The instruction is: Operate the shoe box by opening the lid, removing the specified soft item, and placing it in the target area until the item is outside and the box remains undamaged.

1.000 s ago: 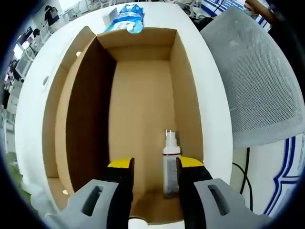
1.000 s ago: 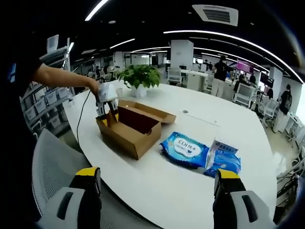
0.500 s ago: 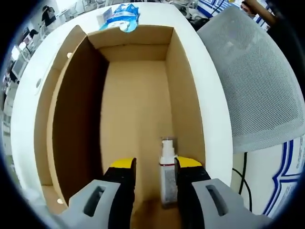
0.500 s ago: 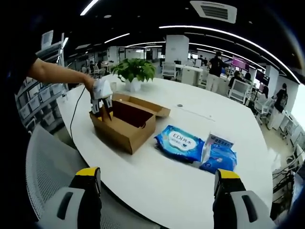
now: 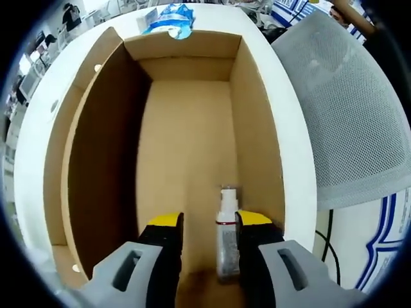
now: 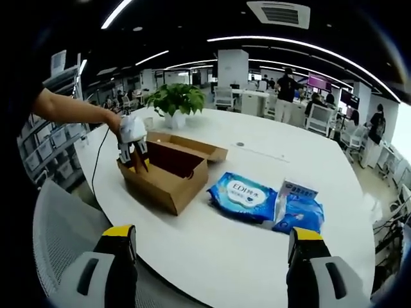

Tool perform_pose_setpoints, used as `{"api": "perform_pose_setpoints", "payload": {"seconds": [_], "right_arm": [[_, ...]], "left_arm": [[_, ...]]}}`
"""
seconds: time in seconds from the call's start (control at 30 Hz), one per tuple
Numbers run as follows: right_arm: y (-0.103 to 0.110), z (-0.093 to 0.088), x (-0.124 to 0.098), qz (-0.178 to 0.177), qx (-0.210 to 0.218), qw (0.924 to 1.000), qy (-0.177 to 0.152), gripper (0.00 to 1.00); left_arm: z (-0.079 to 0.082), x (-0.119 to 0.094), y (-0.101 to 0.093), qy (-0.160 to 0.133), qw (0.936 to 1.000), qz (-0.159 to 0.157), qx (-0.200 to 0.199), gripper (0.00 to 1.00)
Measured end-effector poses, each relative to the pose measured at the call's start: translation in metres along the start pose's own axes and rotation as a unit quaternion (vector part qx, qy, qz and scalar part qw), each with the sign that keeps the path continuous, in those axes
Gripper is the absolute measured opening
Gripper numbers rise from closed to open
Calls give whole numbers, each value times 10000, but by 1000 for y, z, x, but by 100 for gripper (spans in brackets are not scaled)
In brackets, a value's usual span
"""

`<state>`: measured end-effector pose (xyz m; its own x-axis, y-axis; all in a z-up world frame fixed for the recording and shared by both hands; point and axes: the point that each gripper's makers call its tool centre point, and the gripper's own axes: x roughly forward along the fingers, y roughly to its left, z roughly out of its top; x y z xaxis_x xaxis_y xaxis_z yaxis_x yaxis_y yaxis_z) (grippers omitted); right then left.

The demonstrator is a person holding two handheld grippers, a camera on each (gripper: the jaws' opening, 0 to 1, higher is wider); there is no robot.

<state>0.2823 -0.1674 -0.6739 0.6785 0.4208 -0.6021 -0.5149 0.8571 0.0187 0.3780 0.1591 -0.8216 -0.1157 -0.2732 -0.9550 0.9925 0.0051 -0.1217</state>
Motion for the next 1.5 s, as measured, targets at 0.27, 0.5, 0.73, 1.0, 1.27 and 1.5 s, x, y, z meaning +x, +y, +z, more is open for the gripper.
{"api": "perform_pose_setpoints", "payload": {"seconds": [0.27, 0.5, 0.73, 1.0, 1.27, 1.5], "right_arm": [[-3, -2, 1, 28, 22, 10000, 15, 98], [-7, -3, 2, 18, 62, 10000, 20, 98], [-5, -4, 4, 38, 81, 10000, 28, 98], [-3, -7, 3, 19, 133, 9999, 29, 98], [-1, -8, 3, 24, 168, 9999, 20, 97], [2, -6, 5, 64, 155, 9999, 7, 96]], "left_arm": [[0, -1, 6, -50, 9999, 75, -128, 31], [7, -1, 3, -203, 9993, 37, -319, 28], [13, 4, -5, -260, 9990, -71, -351, 30], [2, 7, -4, -113, 9995, -30, -297, 30], [-16, 2, -1, 25, 9993, 57, -362, 28], [-26, 1, 1, 121, 9988, 162, -444, 26]]}}
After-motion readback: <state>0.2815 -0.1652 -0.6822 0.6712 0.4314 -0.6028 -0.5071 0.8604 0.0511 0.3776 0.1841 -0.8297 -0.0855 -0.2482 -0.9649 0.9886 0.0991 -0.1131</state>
